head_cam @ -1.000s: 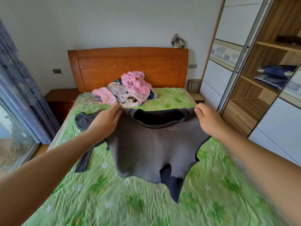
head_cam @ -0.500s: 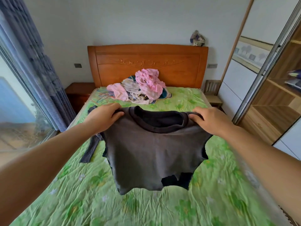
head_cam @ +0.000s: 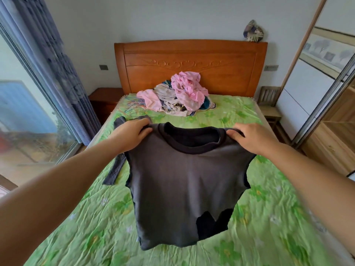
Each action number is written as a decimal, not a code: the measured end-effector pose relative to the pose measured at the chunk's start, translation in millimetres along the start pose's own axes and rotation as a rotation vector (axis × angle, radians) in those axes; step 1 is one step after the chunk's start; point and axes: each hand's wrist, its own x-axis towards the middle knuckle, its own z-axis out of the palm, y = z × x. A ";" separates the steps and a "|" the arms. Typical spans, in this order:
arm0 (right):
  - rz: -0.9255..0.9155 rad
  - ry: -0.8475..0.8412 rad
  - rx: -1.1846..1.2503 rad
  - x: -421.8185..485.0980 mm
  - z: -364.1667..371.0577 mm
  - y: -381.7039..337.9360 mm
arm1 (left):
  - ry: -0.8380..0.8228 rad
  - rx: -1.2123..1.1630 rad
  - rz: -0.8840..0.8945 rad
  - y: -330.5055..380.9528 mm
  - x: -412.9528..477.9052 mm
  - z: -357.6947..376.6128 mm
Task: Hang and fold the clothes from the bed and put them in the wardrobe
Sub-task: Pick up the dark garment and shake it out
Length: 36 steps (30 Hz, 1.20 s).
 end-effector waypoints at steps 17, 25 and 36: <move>-0.175 0.498 -0.218 70.0 -55.1 4.8 | 0.257 -0.021 0.052 -1.9 68.1 -55.9; -0.115 -0.035 -0.042 -37.0 60.7 -9.9 | -0.139 -0.109 0.013 -2.1 -41.5 66.9; -0.015 -0.825 0.054 -225.0 303.4 -44.4 | -0.775 -0.122 -0.007 6.3 -253.9 310.0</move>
